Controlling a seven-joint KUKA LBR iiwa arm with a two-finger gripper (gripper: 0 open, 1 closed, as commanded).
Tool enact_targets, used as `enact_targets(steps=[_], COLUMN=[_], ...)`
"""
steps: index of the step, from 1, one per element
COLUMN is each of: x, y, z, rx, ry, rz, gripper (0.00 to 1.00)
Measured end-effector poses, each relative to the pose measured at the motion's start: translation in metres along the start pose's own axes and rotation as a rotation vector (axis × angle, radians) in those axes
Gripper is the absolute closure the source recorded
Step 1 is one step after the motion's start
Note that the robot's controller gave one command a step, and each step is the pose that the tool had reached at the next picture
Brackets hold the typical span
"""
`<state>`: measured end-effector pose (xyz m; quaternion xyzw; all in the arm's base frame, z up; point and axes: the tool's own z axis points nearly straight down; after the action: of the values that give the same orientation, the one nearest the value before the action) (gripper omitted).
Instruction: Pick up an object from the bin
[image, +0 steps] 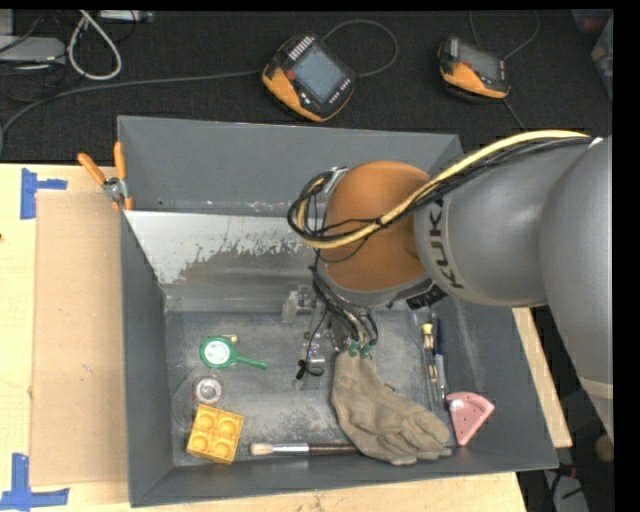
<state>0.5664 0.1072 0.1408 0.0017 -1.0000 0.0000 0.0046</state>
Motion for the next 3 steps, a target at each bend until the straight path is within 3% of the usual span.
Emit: enact_targets(steps=[1, 2, 3], x=[-0.002, -0.028, -0.053], y=[-0.001, 0.084, 0.073], z=[-0.005, 0.072, 0.014], rx=[-0.001, -0.002, 0.001], ry=[-0.007, -0.002, -0.021], rz=[0.005, 0.098, -0.151], gripper=[0.0, 0.0, 0.0])
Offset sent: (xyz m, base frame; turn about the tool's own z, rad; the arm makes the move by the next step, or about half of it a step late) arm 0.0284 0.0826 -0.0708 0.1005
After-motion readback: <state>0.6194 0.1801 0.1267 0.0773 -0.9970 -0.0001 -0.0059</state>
